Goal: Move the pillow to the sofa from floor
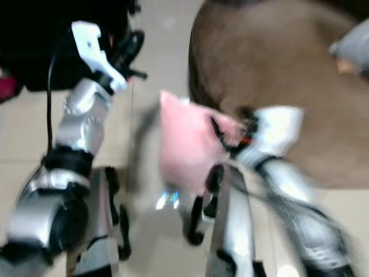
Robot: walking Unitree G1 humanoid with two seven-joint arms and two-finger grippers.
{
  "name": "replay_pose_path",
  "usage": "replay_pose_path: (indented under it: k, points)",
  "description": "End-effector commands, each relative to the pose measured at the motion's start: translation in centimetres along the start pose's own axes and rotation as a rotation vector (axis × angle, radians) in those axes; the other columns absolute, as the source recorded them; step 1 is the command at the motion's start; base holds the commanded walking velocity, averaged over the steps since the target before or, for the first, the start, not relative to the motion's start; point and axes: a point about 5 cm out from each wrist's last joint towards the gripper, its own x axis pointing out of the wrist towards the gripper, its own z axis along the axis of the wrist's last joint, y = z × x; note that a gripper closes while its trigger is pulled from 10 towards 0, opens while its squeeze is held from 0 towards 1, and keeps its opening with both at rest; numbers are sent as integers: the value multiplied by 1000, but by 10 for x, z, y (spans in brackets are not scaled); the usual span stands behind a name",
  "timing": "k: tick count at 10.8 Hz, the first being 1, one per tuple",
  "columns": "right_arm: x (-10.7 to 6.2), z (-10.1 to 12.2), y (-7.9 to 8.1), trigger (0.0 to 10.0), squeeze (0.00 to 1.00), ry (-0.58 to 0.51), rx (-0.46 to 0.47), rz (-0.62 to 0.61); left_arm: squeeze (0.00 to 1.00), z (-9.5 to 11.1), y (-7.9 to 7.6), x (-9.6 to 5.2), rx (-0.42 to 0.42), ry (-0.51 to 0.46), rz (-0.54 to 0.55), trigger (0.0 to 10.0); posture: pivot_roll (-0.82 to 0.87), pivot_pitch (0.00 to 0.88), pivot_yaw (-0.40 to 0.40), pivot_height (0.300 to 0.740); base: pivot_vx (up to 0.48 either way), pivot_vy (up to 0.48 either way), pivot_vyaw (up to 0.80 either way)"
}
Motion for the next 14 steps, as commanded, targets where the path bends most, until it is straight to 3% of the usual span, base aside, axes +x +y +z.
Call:
replay_pose_path:
  k: [1, 3, 4, 5, 7, 9, 11, 12, 14]
  points:
    - [3, -16, -2, 10000, 0, 45, -3, -26, 0, -3, -10, -3, 3, 18, -24, 10000, 122, 247, -53, 506, 0, 0, 0]
    - [30, -38, 0, 10000, 0, 76, -6, -82, 0, -20, -30, -19, 4, 80, -42, 10000, 138, 227, -66, 506, 0, 0, 0]
    - [45, -51, 5, 10000, 0, 83, -8, -110, 0, -42, -37, -36, -3, 157, 1, 10000, 140, 222, -65, 506, 0, 0, 0]
    - [58, -61, 14, 10000, 0, 93, -7, -120, 0, -55, -49, -51, 48, 185, -3, 10000, 144, 216, -66, 506, 0, 0, 0]
    - [67, -66, 28, 10000, 0, 85, 1, -77, 0, -52, -55, -55, 69, 178, 5, 10000, 166, 214, -76, 506, 0, 0, 0]
    - [70, -65, 21, 10000, 0, 69, -13, -90, 0, -48, -42, -57, 112, 192, 65, 10000, 188, 221, -92, 506, 0, 0, 0]
    - [71, -64, 16, 10000, 0, 65, -35, -84, 0, -55, -38, -68, 117, 244, 103, 10000, 216, 218, -108, 506, 0, 0, 0]
    - [72, -61, 14, 10000, 0, 55, -26, -84, 0, -68, -24, -83, 45, 314, 200, 10000, 218, 221, -119, 506, 0, 0, 0]
    - [72, -61, 11, 10000, 0, 53, -30, -82, 0, -80, -5, -98, -9, 363, 332, 10000, 220, 226, -128, 506, 0, 0, 0]
